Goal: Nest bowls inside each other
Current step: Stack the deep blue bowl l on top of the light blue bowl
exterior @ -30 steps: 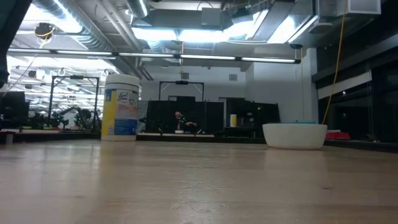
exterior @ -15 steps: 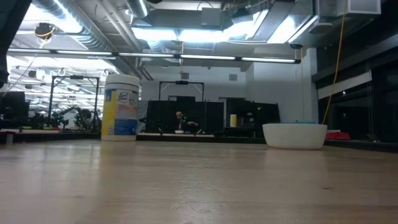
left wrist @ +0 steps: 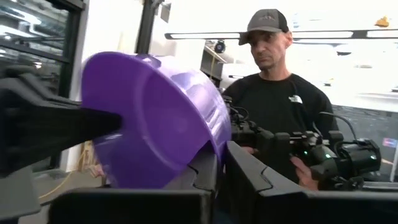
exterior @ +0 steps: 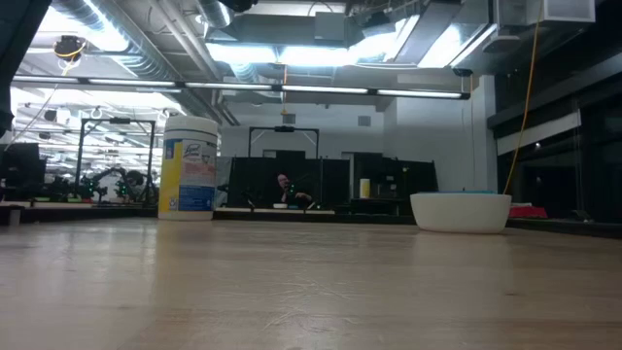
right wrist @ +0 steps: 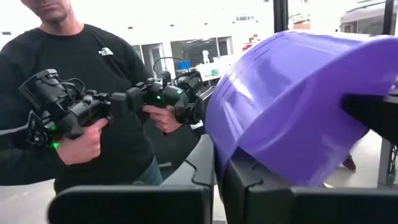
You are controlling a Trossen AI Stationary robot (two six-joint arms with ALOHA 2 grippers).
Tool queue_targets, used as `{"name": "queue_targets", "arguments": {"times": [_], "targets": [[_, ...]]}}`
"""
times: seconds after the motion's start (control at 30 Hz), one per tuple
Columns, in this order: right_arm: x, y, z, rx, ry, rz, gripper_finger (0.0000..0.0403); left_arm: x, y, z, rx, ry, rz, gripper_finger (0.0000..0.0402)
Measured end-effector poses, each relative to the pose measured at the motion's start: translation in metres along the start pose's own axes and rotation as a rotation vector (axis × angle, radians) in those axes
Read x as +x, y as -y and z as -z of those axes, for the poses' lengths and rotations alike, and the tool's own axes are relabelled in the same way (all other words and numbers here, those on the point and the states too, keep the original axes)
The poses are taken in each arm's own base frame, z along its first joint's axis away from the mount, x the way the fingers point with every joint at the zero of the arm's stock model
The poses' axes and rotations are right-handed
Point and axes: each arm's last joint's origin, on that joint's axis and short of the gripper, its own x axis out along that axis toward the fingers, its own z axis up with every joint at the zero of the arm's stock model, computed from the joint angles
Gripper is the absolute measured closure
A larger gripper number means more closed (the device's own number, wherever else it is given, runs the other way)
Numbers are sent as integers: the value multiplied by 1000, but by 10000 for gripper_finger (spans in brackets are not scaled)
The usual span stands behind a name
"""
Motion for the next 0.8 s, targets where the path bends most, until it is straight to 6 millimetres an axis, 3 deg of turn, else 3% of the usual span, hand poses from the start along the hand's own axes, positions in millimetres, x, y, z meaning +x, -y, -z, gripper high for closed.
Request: {"name": "queue_targets", "arguments": {"times": [0.23, 0.4, 0.67, 0.8], "targets": [[-2, 3, 3, 40, -10, 11, 399, -10, -6, -3, -121, 15, -50, 314], [-4, -1, 2, 51, -14, 13, 401, -34, -8, -11, -188, 2, -108, 263], [-14, -49, -57, -136, 1, 12, 401, -81, -4, -30, -148, 15, -225, 234], [-29, -52, -62, -40, -31, 48, 401, -105, -9, -25, -189, 28, -298, 233]]}}
